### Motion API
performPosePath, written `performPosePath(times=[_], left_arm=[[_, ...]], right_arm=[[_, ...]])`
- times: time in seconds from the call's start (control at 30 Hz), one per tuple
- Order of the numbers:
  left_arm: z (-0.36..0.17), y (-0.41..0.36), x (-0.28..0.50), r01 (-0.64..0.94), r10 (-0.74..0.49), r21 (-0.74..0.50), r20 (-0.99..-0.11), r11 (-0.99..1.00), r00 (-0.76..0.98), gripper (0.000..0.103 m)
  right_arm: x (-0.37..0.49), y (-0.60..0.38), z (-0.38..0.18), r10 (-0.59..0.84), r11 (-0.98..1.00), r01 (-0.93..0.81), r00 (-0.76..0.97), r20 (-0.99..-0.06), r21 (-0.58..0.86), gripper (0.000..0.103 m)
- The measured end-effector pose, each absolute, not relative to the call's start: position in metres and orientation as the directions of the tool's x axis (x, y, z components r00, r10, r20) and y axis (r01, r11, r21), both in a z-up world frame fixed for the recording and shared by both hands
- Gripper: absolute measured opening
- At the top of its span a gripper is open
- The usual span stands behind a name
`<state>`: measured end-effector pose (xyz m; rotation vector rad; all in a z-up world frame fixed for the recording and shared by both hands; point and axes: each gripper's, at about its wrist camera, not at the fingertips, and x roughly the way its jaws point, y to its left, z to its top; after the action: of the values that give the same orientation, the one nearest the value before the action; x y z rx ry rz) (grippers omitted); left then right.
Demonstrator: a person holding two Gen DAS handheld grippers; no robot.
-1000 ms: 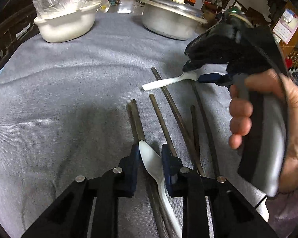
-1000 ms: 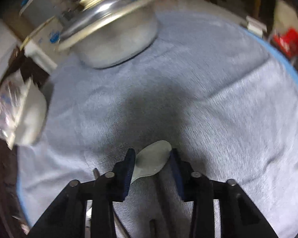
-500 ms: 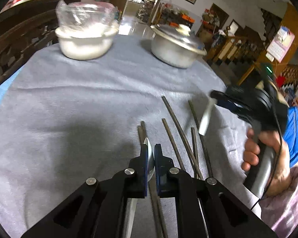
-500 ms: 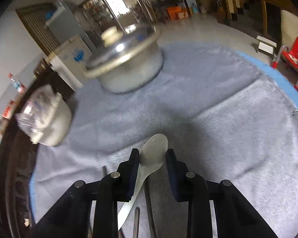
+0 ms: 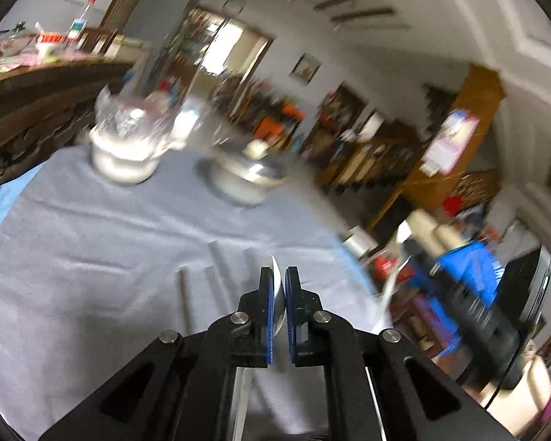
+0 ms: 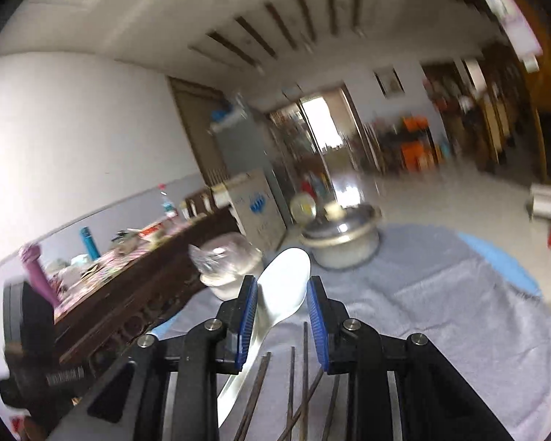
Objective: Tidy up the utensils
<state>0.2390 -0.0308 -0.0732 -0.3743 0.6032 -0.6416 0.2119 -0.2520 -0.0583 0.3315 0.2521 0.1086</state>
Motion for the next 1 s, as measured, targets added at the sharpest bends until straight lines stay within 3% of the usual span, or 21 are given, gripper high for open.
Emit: performPosePath(times=[0.13, 0.3, 0.47, 1.0], left_arm=[[-0.065, -0.032, 0.204, 0.508, -0.723, -0.565, -0.254, 0.65, 0.642, 0.007], [-0.08, -0.028, 0.188, 0.52, -0.744, -0.641, -0.123, 0.565, 0.657, 0.007], [-0.103, -0.041, 0.18, 0.497, -0.735, -0.638, -0.165, 0.588, 0.657, 0.007], [-0.138, -0.029, 0.165, 0.423, -0.679, -0.605, -0.285, 0.675, 0.677, 0.006]], right_arm=[[0.155, -0.223, -0.06, 0.115, 0.972, -0.08, 0.982, -0.148, 0.223, 0.03], [0.122, -0.193, -0.079, 0.051, 0.995, -0.04, 0.991, -0.126, 0.09, 0.03], [0.108, -0.175, -0.101, 0.038, 0.999, -0.035, 0.989, -0.142, 0.026, 0.03], [0.081, -0.172, -0.123, 0.076, 0.997, -0.073, 0.978, -0.195, 0.022, 0.031]])
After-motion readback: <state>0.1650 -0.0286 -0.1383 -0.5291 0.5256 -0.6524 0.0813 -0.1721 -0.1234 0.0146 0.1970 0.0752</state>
